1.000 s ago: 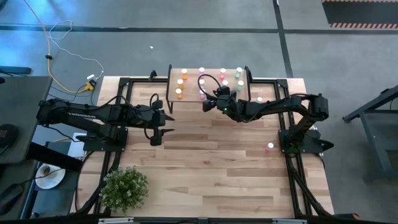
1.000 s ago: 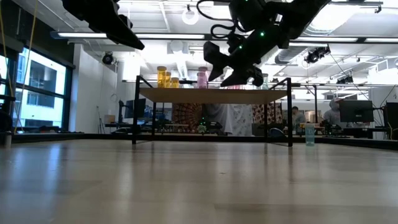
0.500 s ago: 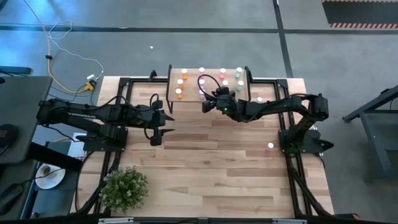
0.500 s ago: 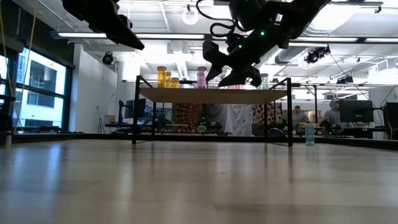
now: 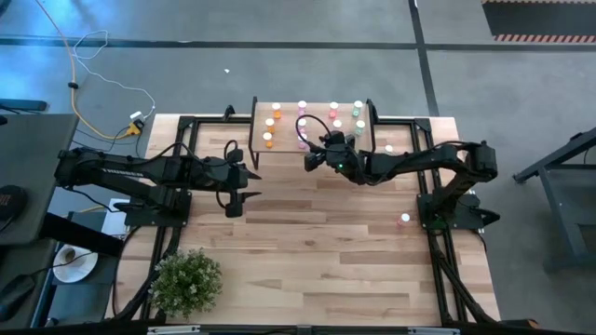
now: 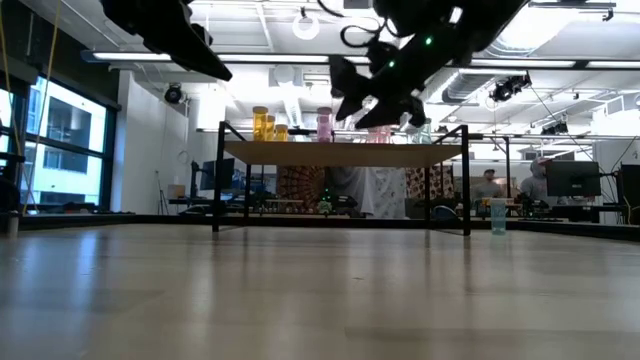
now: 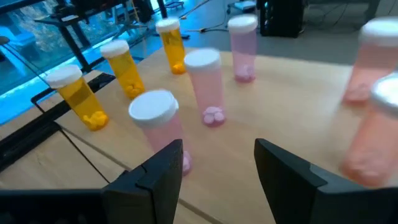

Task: Pick and place medicine bottles onto shelf by color
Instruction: Put the red pill bottle on the shelf aligned with the other red pill bottles

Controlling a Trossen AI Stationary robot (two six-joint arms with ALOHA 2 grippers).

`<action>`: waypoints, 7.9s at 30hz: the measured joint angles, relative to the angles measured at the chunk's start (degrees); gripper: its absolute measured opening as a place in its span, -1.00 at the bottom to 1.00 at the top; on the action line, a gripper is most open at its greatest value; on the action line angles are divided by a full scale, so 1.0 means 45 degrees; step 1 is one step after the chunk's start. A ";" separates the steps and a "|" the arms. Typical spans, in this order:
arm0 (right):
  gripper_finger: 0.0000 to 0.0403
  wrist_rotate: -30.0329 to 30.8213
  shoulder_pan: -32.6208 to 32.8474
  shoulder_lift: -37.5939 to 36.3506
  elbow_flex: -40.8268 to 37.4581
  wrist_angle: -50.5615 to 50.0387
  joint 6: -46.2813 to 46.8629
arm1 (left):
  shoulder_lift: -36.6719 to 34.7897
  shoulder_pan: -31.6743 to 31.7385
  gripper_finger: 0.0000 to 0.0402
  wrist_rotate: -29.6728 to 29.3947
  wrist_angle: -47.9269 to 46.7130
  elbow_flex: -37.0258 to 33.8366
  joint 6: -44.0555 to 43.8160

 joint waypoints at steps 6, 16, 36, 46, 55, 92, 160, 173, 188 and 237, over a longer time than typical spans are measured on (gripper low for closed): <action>-0.06 0.0507 0.0483 -0.1149 0.0000 -0.1375 -0.0758 | 0.0000 0.0005 -0.02 -0.0177 -0.0110 0.0000 -0.0013; -0.06 0.0214 0.1112 -0.3279 0.0000 -0.4370 -0.1449 | 0.0000 0.0005 -0.02 0.0567 -0.0178 0.0000 -0.0699; -0.06 -0.2595 0.1395 -0.7941 -0.0005 -1.1361 0.2216 | 0.0000 0.0000 -0.02 0.0818 0.0390 0.0000 -0.1045; -0.06 -0.6212 0.1415 -0.8623 -0.0005 -1.6021 0.5244 | 0.0000 0.0000 -0.02 0.0792 0.0393 0.0000 -0.1708; -0.06 -0.7447 0.3281 -0.8382 -0.0005 -1.8369 0.6750 | 0.0000 0.0000 -0.02 0.0798 0.0393 0.0000 -0.2010; -0.06 -0.5928 1.0218 -0.5742 -0.0010 -2.0457 1.6654 | 0.0000 0.0005 -0.02 0.0842 0.0389 0.0000 -0.2346; -0.06 -0.4590 1.1298 0.0633 -0.1355 -2.0656 2.2212 | 0.0000 0.0005 -0.02 0.1274 0.0855 0.0000 -0.3386; -0.06 -0.4541 1.1288 0.0623 -0.2060 -1.9756 2.2112 | 0.0000 0.0005 -0.02 0.1274 0.0869 0.0000 -0.3682; -0.22 -0.4123 1.1290 0.0623 -0.3016 -1.8258 2.2117 | 0.0000 0.0005 -0.02 0.1274 0.0869 0.0000 -0.3687; -0.53 0.1621 0.5882 -0.1988 0.1987 -1.6540 0.9989 | 0.0000 0.0000 -0.02 0.1128 0.0869 0.0000 -0.3201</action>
